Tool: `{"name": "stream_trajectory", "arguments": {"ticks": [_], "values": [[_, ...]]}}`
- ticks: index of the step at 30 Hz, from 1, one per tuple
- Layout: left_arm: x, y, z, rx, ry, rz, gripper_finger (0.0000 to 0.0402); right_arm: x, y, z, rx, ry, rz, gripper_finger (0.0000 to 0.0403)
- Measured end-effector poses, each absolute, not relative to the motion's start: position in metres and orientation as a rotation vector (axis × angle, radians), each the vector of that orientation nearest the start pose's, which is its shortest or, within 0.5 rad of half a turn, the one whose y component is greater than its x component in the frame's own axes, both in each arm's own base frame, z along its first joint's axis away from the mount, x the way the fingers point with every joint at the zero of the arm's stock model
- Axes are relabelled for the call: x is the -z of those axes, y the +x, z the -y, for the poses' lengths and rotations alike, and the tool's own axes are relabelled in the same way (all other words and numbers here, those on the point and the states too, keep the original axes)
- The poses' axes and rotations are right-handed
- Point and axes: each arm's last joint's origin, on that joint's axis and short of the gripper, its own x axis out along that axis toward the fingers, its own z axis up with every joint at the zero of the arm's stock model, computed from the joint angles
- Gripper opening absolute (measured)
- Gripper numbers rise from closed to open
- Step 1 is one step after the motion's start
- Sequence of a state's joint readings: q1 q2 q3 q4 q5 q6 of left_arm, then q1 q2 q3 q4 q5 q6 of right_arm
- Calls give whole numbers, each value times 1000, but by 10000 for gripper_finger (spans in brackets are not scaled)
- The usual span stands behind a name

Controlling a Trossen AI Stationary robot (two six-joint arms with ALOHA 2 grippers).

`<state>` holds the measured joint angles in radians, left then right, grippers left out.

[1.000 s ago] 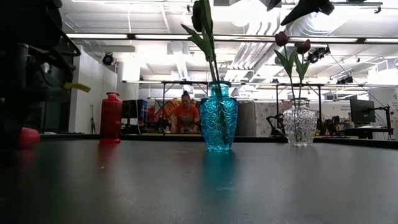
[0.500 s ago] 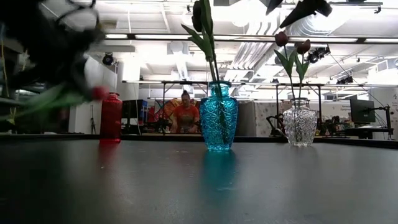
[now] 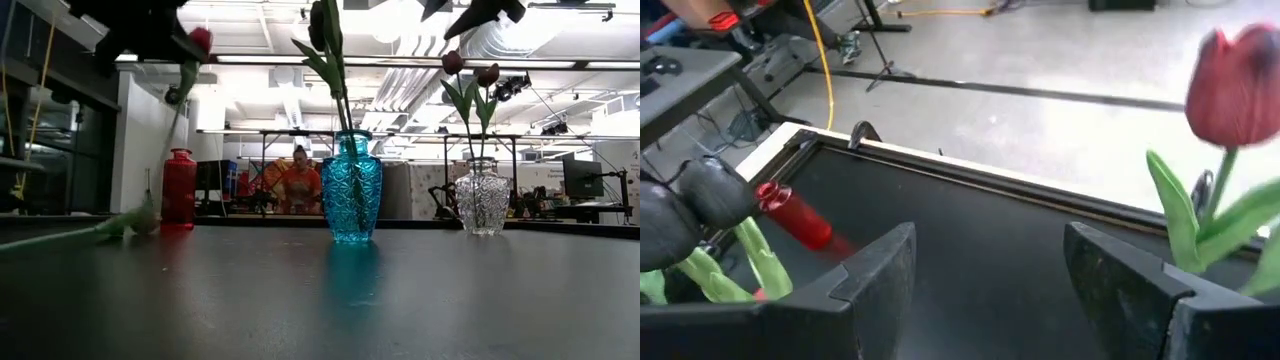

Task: Sort flowers into vase by color
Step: Put the left pink tulip into the red flower vase

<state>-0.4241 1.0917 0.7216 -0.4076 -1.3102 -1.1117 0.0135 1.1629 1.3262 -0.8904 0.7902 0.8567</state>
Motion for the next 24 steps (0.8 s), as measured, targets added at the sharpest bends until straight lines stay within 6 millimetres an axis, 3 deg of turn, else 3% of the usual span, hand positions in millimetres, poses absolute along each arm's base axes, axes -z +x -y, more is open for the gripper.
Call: {"name": "stream_trajectory", "arguments": {"ticks": [4,7,14,19,24], "values": [[-272,196,58,-969,-412,90,0,-390,217,19,946,458,-296,245],[-300,190,52,-980,-353,134,0,-392,218,22,947,464,-280,245],[-360,156,22,-1045,-173,187,0,-387,224,36,1005,451,-288,245],[-367,138,2,-1071,-7,140,0,-385,234,47,1039,462,-258,245],[-368,138,-23,-990,121,165,0,-389,247,52,1011,421,-204,245]]}}
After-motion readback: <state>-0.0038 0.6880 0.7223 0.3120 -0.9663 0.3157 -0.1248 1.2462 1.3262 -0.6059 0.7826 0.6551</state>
